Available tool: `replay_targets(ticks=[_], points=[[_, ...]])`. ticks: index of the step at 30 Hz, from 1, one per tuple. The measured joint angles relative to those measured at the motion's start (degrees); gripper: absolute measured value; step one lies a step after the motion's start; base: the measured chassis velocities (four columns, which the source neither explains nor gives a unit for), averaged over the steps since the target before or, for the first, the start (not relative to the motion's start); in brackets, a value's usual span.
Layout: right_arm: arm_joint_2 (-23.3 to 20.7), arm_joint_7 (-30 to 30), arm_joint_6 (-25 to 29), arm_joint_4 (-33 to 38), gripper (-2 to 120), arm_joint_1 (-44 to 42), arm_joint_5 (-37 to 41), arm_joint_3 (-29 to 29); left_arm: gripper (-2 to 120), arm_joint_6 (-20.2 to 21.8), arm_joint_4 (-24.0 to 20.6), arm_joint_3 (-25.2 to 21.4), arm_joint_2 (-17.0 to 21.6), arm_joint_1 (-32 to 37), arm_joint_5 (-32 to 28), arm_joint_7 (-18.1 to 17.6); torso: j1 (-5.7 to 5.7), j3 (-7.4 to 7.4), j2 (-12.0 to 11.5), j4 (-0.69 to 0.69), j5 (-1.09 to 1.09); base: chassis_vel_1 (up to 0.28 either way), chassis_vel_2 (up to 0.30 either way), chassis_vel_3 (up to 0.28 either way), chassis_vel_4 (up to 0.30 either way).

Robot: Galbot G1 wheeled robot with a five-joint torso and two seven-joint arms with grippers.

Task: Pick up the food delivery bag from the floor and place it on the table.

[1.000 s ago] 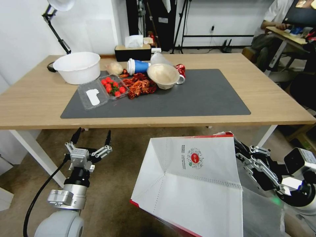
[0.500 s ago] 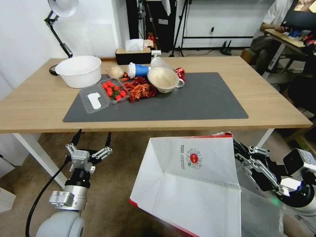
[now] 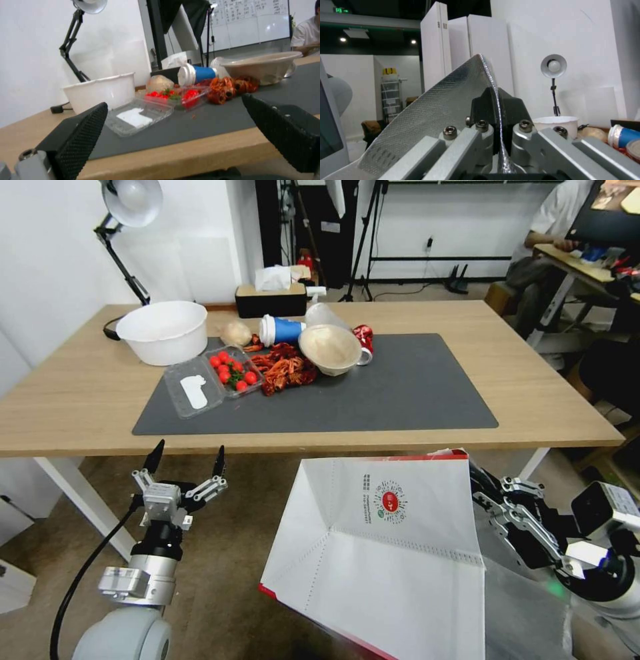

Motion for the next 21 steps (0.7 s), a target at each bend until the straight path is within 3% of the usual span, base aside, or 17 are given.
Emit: replay_targets(ticks=[14,21], points=[[0.3,0.0,0.0,0.4,0,-0.2,-0.5,-0.1,100,-0.1,0.3,0.1,-0.1,-0.3,-0.2,-0.5,1.49,1.94,3.4,0.00,0.00,0.000,0.000,0.000,0.000],[0.4,-0.1,0.0,0.2,0,-0.2,-0.6,-0.1,100,-2.6,1.2,0.7,0.0,-0.6,-1.8,-1.8,2.30,3.02,5.3,0.00,0.00,0.000,0.000,0.000,0.000]])
